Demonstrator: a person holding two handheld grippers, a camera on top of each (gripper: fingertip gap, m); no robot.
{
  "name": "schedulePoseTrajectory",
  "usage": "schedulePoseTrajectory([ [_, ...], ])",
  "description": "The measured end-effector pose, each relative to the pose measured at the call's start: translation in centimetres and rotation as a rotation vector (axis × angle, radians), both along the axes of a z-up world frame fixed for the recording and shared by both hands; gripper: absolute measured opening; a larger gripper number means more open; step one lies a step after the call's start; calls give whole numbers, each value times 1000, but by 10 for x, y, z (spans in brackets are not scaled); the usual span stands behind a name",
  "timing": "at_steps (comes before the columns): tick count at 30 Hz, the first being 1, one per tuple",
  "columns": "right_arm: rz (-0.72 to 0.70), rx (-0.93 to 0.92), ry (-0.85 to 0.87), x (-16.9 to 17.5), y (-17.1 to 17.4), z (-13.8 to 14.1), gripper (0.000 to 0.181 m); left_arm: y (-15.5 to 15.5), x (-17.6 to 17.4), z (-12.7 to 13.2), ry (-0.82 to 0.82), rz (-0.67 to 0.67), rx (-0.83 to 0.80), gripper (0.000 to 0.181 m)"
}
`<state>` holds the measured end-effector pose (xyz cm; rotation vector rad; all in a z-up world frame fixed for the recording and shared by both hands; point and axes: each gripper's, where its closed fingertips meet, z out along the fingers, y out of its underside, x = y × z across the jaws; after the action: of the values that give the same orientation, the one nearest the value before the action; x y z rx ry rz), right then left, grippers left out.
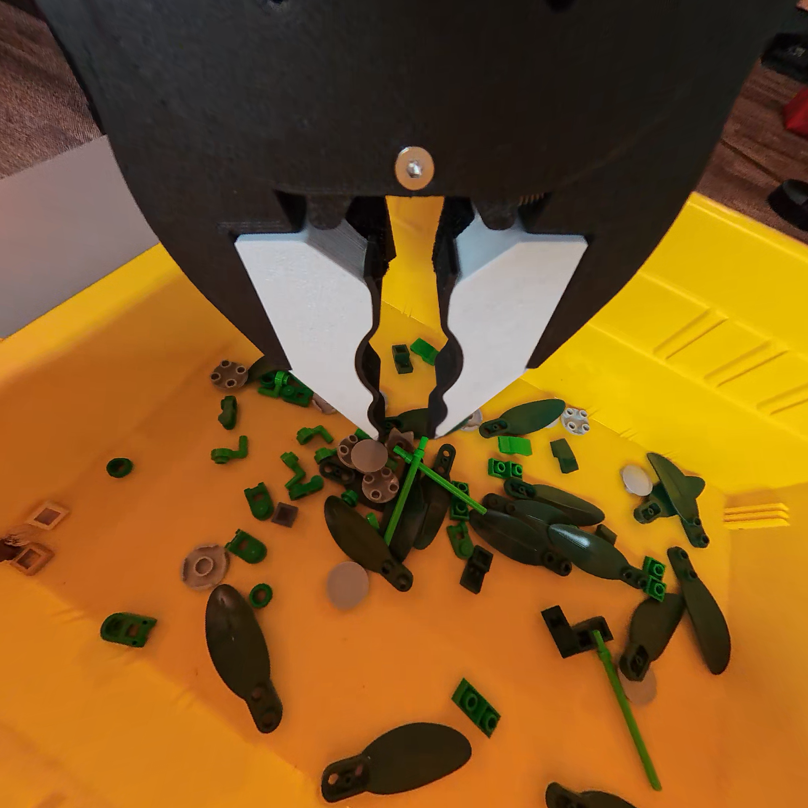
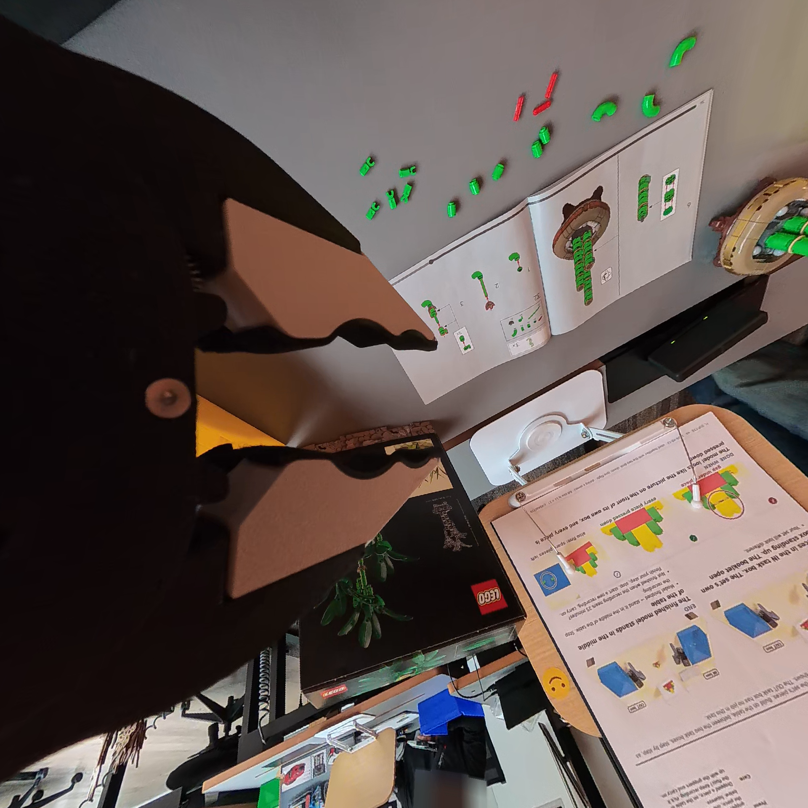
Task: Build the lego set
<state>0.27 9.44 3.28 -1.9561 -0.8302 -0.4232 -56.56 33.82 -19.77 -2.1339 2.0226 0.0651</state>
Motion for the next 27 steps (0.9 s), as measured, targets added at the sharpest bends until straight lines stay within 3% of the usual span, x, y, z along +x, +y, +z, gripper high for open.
schedulePoseTrajectory([
  [17,-13,13,1,7,-7,4,45,0,-13,8,8,21,27,9],
  [27,-22,34,7,13,-12,10,44,-9,-18,62,-27,20,140,9],
])
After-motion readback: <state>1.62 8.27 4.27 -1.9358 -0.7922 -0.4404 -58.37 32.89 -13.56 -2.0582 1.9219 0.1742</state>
